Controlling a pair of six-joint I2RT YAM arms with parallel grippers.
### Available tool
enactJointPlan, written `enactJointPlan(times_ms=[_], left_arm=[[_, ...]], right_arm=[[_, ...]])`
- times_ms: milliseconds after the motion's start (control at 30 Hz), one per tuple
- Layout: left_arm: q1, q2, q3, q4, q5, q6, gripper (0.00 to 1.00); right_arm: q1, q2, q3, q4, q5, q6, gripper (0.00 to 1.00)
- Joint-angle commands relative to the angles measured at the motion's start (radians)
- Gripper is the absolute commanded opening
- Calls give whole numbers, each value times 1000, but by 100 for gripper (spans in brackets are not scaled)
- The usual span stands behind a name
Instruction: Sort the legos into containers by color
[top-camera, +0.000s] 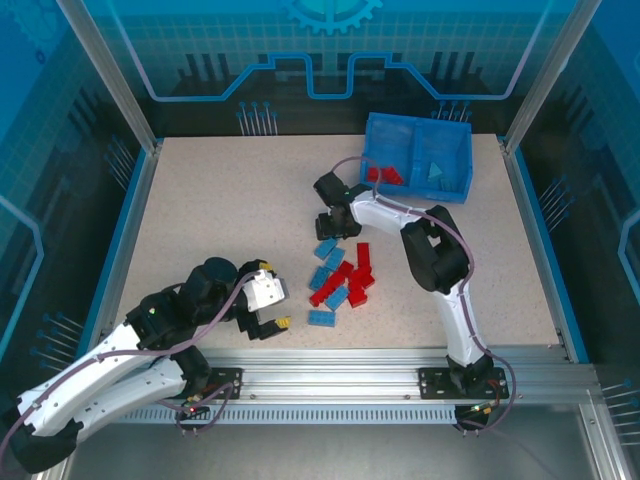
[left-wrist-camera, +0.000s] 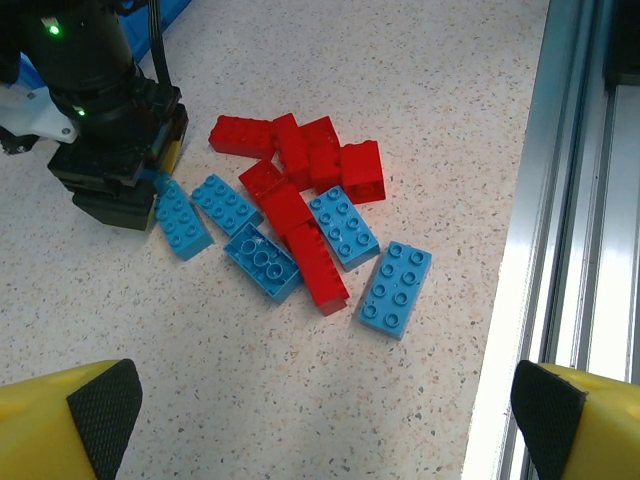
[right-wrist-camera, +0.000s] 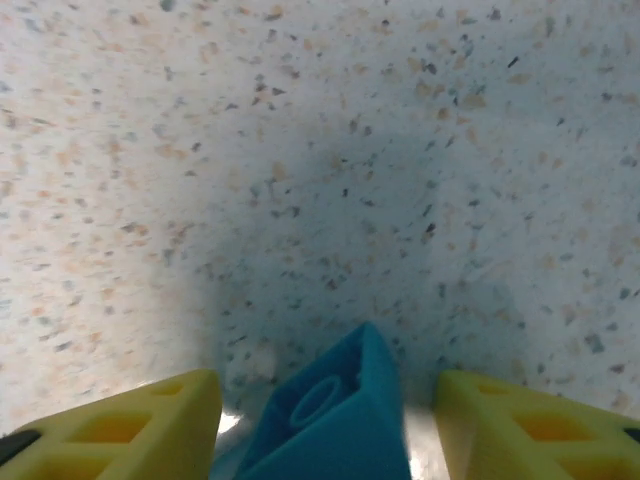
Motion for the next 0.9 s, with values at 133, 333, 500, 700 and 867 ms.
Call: enactJointPlan(times_ms=[133,333,500,700,867], left_arm=[[-5,-35,-17,10,17,29,99],[-5,-79,-27,28,14,31,99],[-5,-146,-43,64,17,20,99],[-2,-187,-61,88,3,29,99],[1,-184,-64,95,13,25,99]], right_arm=[[-7,29,-1,24,-24,4,40],[-14,-50,-52,42,-17,-26,30],[-15,-237,-199,116,37,-74,28],[-65,-555,-408,192,139,-95,28],[-212,-753,-498,223,189,-82,29]])
